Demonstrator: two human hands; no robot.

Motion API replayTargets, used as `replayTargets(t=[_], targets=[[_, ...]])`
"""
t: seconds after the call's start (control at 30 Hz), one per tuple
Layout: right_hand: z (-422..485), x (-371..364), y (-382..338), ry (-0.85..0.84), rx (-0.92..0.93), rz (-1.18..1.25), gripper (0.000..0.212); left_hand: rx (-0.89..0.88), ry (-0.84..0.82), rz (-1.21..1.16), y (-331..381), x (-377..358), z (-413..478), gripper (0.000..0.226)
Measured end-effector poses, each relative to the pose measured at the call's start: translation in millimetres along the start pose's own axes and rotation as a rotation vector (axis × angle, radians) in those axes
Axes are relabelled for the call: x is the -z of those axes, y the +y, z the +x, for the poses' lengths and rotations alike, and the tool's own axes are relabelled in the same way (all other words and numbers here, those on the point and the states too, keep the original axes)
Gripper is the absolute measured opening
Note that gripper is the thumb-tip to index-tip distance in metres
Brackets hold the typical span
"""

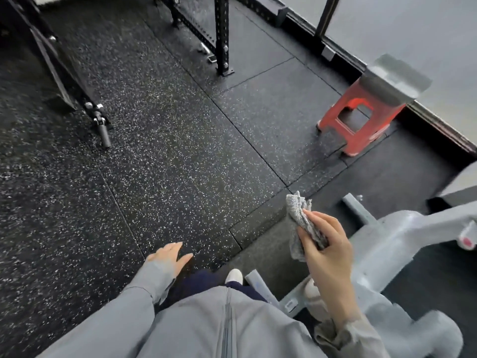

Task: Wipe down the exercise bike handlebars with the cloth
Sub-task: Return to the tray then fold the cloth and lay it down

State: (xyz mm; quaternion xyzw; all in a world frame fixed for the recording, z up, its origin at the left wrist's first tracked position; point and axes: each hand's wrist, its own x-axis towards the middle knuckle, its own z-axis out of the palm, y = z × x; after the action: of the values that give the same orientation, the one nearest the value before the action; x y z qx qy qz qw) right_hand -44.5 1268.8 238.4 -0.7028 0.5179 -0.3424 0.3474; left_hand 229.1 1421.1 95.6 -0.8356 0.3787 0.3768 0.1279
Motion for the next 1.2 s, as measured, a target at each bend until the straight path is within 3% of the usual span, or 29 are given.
replayTargets(t=[0.23,0.8,1.2], targets=[[75,-6,5,0.121,-0.070,0.029,0.031,-0.077,0.051,0.145,41,80,68,0.063],[294,-17,2,0.413,-0.286,-0.074,0.031,-0.427,-0.088,0.502,226,274,267,0.068],[409,74,75,0.627,-0.388,-0.046,0.033,-0.390,-0.141,0.631,390,323,335,0.068]])
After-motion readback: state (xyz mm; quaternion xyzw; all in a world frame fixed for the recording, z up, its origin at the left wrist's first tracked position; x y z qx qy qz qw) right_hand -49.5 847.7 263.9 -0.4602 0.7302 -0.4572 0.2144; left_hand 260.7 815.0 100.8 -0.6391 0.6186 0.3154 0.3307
